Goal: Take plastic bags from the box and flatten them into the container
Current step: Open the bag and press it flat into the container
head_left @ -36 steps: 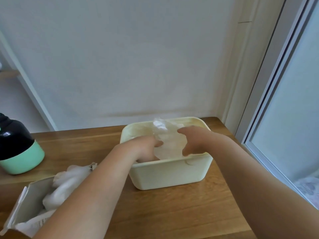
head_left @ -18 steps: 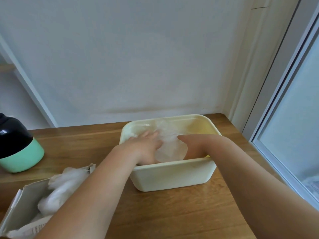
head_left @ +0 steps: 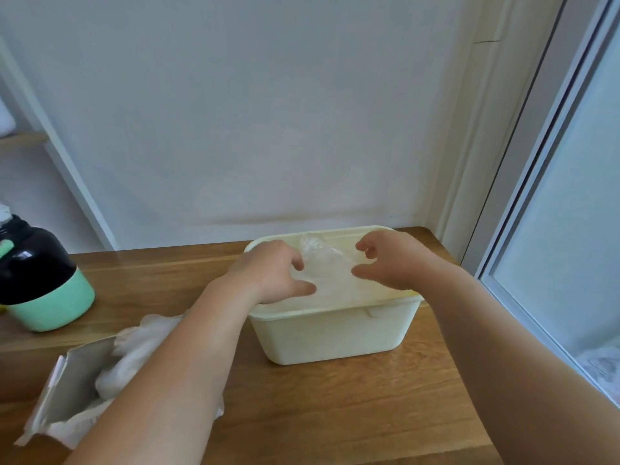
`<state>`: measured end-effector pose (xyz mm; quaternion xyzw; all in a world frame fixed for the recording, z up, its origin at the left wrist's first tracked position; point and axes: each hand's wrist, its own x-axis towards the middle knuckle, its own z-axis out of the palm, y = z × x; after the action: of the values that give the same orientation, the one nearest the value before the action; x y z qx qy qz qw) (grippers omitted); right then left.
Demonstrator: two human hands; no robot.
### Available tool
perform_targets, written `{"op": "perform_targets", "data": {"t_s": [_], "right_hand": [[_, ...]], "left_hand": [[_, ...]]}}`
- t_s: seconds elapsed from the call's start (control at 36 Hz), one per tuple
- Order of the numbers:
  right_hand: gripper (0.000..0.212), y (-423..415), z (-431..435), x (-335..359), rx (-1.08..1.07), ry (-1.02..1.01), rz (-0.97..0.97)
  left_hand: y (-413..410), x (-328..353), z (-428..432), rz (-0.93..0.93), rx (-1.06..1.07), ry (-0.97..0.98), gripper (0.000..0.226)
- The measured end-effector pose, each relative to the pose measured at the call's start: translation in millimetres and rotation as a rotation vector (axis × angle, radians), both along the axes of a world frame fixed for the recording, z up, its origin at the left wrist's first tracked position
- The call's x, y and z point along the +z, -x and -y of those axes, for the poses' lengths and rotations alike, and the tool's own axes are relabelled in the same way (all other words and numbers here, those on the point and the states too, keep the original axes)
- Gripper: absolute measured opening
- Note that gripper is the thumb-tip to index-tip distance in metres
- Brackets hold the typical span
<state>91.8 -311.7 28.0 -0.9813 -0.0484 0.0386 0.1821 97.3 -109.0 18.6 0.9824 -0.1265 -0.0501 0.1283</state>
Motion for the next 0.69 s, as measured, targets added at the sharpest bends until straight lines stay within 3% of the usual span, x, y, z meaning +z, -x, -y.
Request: {"op": "perform_targets", "data": {"t_s": [0.25, 0.44, 0.56, 0.69], "right_hand": [[0.034, 32.5, -18.6, 9.9, -0.056, -0.191, 0.304], [0.022, 60.8, -75.0, 15.4, 0.095, -0.41, 0.413], [0.01, 71.3, -120.8, 5.5, 0.216, -0.577, 0.315], [0.012, 77.1, -169.5, -18.7, 0.311, -0.591, 0.149]], "left_hand": [[33.7, 11.7, -20.7, 0.207, 0.07, 0.255, 0.009], [76.3, 23.8, -62.9, 0.379, 0.161, 0.397, 0.014], [102.8, 26.2, -102.8, 0.311, 0.264, 0.387, 0.015], [125.8, 12.3, -139.8, 0.044, 0.372, 0.138, 0.011]]}}
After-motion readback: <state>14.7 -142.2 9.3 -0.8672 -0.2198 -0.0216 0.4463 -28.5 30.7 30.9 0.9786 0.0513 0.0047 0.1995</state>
